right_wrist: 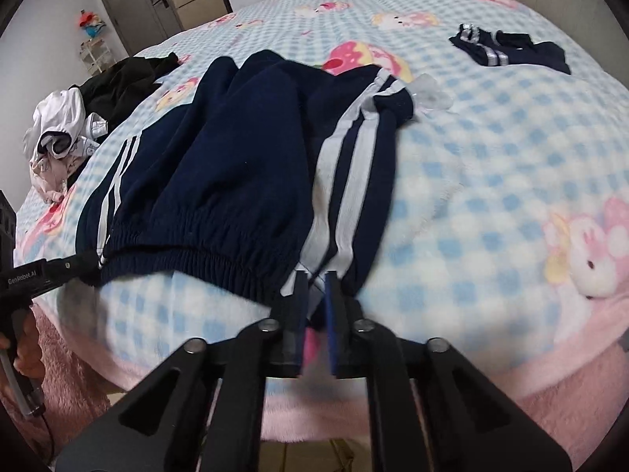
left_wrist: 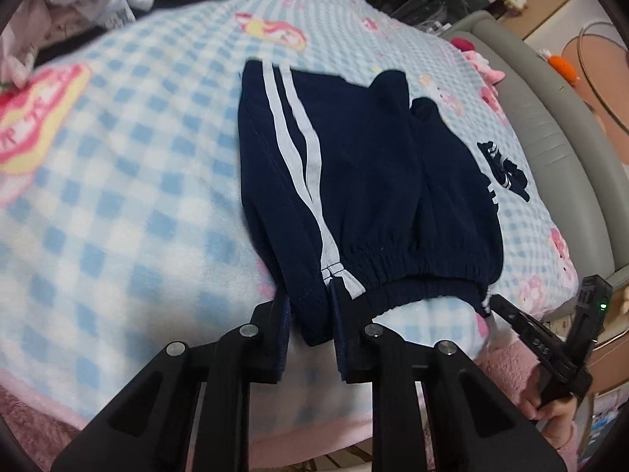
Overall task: Fold clothes
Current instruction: 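Lay the navy pants flat on the bedspread and open both grippers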
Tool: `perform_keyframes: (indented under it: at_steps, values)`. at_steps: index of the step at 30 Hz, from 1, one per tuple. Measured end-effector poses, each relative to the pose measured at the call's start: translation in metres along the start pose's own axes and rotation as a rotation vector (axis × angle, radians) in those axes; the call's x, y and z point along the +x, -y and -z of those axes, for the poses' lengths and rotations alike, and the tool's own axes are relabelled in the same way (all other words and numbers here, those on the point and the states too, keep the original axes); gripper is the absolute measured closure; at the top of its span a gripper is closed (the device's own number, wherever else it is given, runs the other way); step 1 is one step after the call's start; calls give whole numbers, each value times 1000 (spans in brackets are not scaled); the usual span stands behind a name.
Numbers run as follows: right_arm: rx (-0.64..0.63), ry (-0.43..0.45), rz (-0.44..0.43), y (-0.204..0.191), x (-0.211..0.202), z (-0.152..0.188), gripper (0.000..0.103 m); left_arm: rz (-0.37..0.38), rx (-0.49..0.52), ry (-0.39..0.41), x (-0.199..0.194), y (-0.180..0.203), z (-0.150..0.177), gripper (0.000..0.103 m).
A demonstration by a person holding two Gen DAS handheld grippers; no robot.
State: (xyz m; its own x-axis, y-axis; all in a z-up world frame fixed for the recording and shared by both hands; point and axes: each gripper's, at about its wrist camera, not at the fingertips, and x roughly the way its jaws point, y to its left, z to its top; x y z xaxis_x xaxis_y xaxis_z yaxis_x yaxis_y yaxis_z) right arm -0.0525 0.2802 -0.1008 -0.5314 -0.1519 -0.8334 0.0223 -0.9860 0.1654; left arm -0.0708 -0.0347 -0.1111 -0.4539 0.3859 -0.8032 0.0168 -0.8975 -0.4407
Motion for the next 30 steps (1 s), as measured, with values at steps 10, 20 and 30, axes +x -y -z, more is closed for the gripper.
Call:
perform_keyframes:
  at_steps: [10, 20, 30]
  values:
    - [-165, 111, -23, -26, -55, -17, 81, -132, 276, 145, -35, 41, -2, 61]
    - [-316, -24, -14, -71, 20, -27, 75, -159, 454, -37, 38, 75, -3, 61]
    - [-308, 4, -7, -60, 16, -28, 67, -163, 506, 20, 27, 91, -3, 87]
